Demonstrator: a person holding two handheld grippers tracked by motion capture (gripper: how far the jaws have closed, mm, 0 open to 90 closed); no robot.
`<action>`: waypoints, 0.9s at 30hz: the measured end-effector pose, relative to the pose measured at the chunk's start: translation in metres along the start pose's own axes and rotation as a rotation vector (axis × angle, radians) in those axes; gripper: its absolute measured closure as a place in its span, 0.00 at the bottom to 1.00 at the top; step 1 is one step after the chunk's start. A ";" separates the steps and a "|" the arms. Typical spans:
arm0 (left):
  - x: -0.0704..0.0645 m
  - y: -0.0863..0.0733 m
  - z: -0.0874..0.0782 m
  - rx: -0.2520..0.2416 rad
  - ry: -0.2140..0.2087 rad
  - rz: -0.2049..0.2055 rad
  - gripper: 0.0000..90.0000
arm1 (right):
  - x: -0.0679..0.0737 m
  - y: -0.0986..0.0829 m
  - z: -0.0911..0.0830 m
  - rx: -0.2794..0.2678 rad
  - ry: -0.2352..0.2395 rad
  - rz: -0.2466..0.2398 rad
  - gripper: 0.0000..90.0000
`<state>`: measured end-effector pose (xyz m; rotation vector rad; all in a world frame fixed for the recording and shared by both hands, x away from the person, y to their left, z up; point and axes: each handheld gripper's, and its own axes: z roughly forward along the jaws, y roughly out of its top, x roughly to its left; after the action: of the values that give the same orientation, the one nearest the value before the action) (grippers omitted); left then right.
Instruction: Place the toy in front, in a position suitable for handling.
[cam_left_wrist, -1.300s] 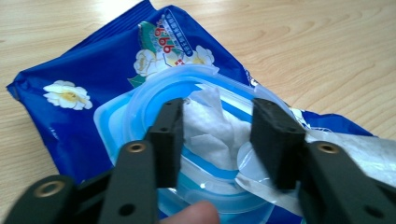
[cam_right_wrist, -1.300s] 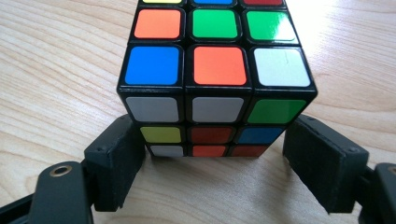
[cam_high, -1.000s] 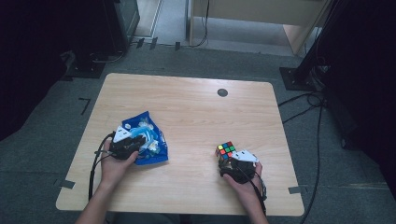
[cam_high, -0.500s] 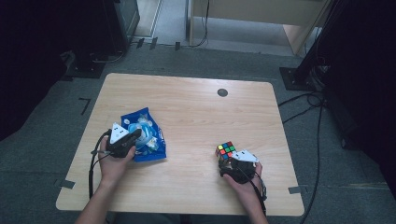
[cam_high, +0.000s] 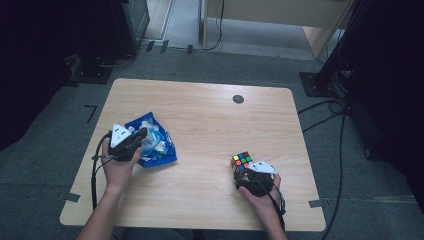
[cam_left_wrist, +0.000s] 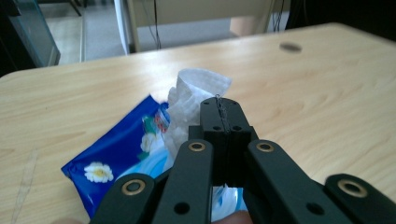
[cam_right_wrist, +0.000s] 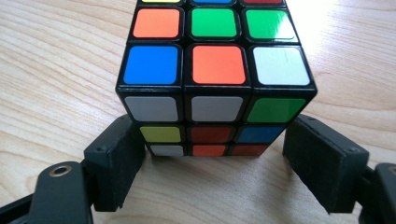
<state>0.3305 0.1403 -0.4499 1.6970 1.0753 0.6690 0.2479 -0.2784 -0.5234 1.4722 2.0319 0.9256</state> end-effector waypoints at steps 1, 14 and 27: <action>0.001 0.006 -0.003 -0.018 0.000 -0.011 1.00 | 0.000 0.000 0.000 -0.001 0.000 -0.001 0.24; -0.024 0.045 -0.041 -0.191 -0.152 -0.018 1.00 | 0.004 -0.001 -0.003 -0.045 -0.039 -0.016 0.28; -0.026 -0.031 -0.010 0.050 -0.136 -0.086 0.90 | 0.003 -0.002 -0.005 -0.079 0.000 -0.010 0.38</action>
<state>0.2999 0.1256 -0.4735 1.7035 1.0691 0.4685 0.2420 -0.2773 -0.5211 1.4191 1.9775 0.9903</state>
